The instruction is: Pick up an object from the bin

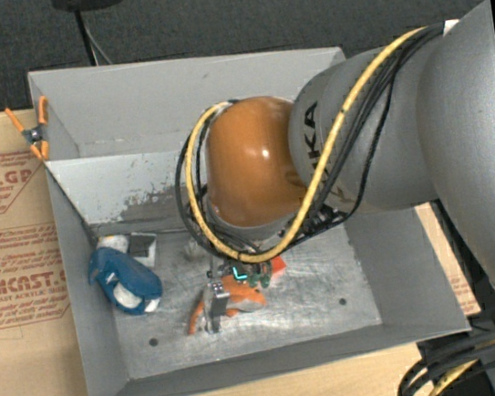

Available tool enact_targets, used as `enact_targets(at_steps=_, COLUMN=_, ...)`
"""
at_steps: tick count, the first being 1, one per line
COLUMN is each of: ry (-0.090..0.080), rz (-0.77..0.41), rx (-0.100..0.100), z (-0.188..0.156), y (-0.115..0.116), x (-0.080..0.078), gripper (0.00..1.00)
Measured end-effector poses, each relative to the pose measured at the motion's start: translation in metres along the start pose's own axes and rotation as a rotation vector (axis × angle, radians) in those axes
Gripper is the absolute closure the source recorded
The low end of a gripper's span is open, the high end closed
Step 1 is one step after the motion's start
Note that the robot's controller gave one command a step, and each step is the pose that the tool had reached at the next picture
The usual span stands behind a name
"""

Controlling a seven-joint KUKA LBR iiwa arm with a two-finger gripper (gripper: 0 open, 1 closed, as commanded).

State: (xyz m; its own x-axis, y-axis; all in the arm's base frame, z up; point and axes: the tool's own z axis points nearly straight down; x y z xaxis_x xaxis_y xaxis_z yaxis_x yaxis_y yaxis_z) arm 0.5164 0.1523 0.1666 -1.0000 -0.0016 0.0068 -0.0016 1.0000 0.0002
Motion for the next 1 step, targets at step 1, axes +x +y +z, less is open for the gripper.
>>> enact_targets(at_steps=1, ry=-0.007, rz=0.001, rx=-0.001, z=-0.0035, y=-0.0005, x=-0.002, gripper=0.0)
